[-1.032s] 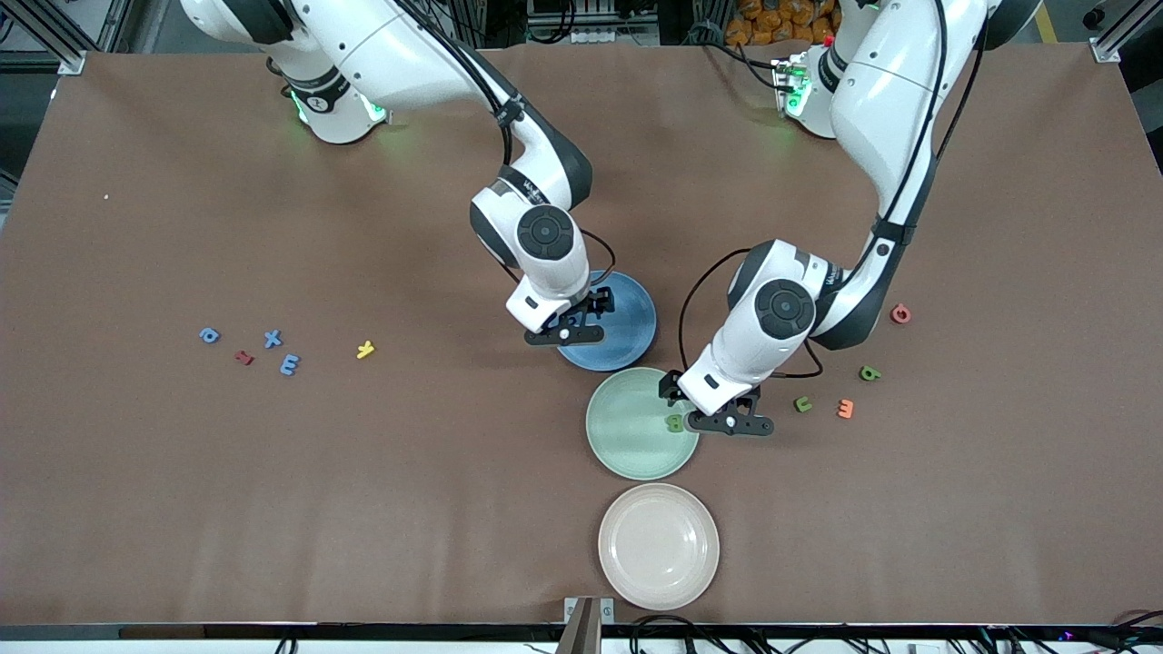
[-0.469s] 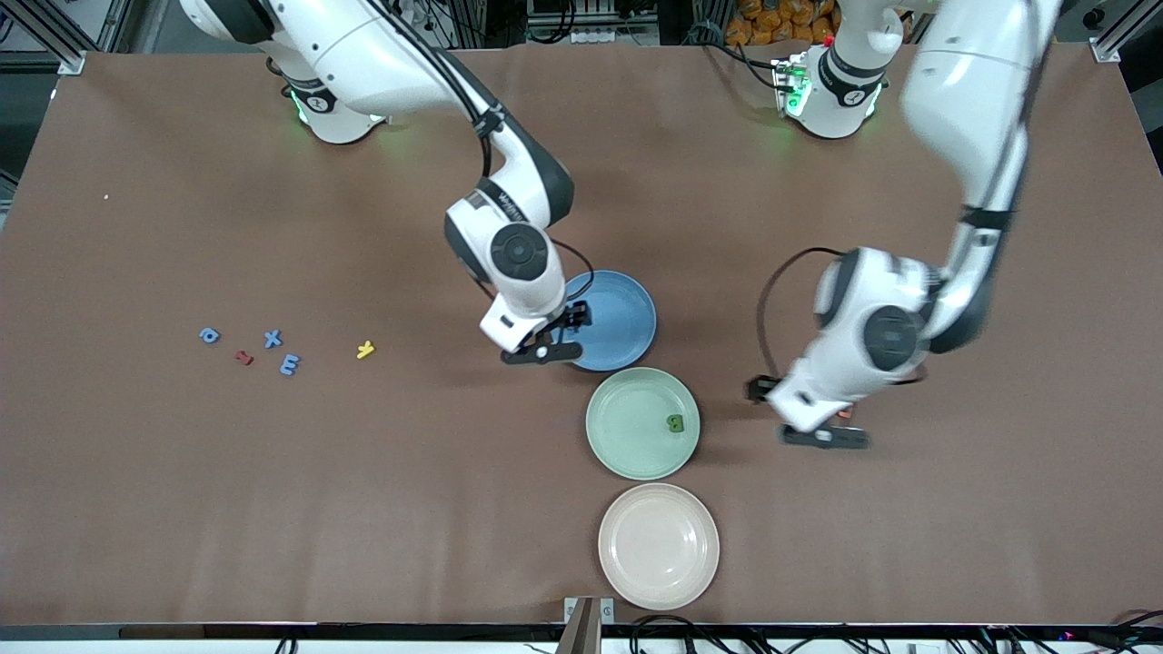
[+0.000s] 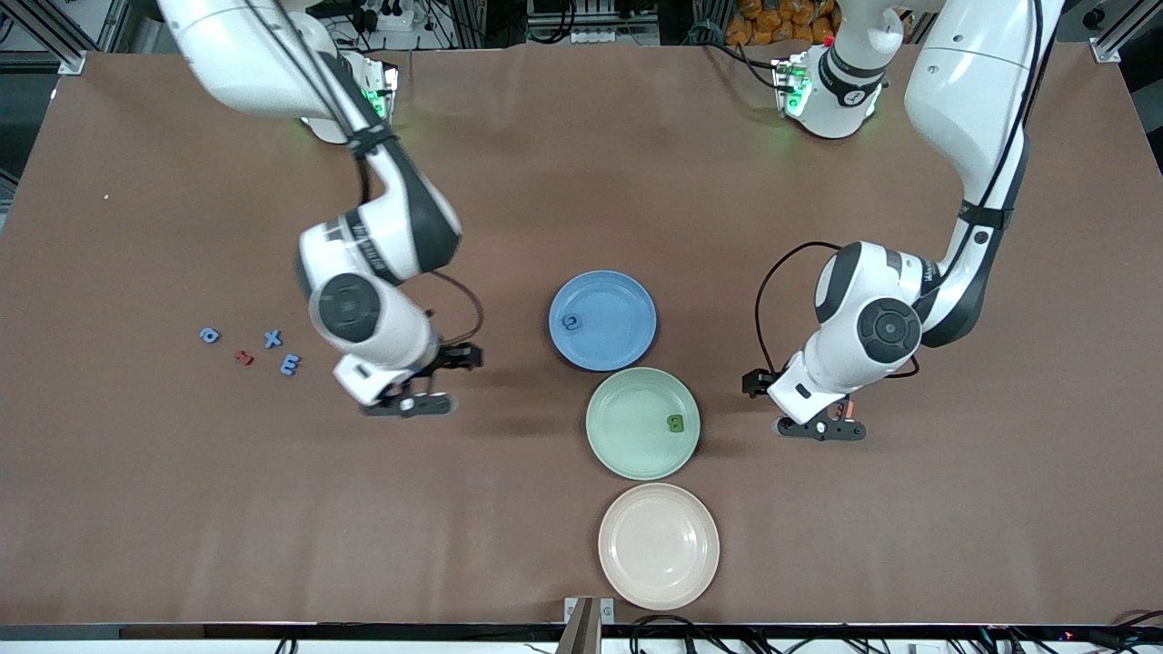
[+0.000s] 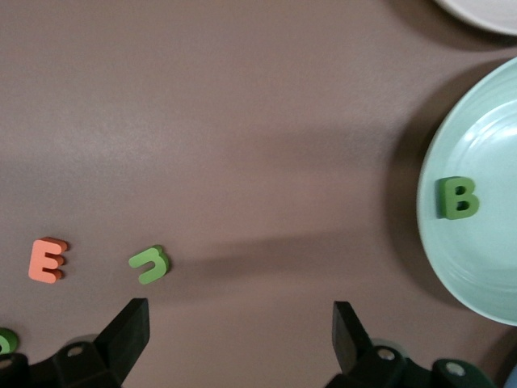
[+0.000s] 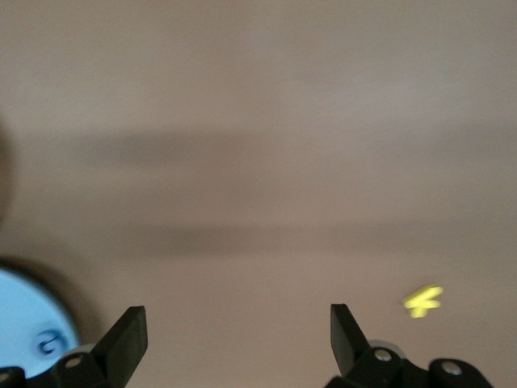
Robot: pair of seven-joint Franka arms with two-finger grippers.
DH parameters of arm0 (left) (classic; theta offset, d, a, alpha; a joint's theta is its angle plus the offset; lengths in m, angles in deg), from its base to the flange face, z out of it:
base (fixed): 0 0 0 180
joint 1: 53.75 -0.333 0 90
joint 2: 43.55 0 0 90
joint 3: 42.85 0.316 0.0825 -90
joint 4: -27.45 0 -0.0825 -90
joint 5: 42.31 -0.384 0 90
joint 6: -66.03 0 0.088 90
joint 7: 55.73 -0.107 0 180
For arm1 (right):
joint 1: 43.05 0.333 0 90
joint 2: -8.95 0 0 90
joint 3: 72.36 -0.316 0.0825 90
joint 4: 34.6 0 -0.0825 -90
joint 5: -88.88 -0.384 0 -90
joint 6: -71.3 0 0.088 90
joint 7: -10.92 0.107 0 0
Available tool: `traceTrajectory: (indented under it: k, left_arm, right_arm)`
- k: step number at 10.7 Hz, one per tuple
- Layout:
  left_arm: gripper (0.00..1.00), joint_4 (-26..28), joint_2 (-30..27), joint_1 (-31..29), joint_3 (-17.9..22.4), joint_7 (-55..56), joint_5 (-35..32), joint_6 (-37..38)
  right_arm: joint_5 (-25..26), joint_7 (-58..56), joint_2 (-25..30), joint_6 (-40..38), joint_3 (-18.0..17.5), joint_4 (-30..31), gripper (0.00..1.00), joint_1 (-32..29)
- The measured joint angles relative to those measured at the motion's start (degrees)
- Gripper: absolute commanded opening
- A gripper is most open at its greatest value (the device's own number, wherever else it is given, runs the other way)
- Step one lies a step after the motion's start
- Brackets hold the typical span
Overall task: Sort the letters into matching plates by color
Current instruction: 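Return the right gripper to the blue m while the left gripper reaches green n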
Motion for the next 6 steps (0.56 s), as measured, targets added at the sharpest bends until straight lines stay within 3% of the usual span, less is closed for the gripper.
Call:
traceTrajectory:
  k: [3, 6]
  left_arm:
    - [1.00, 1.3, 1.4, -1.6, 0.4, 0.0, -0.1, -1.1]
    - [1.00, 2.5, 2.9, -3.1, 0.8, 0.0, -0.1, -3.3]
  right_arm:
    - [0.1, -3.3, 0.9, 1.0, 0.0, 0.4, 1.00, -10.2]
    - [0.0, -3.6, 1.1, 6.3, -0.1, 3.3, 1.00, -16.8]
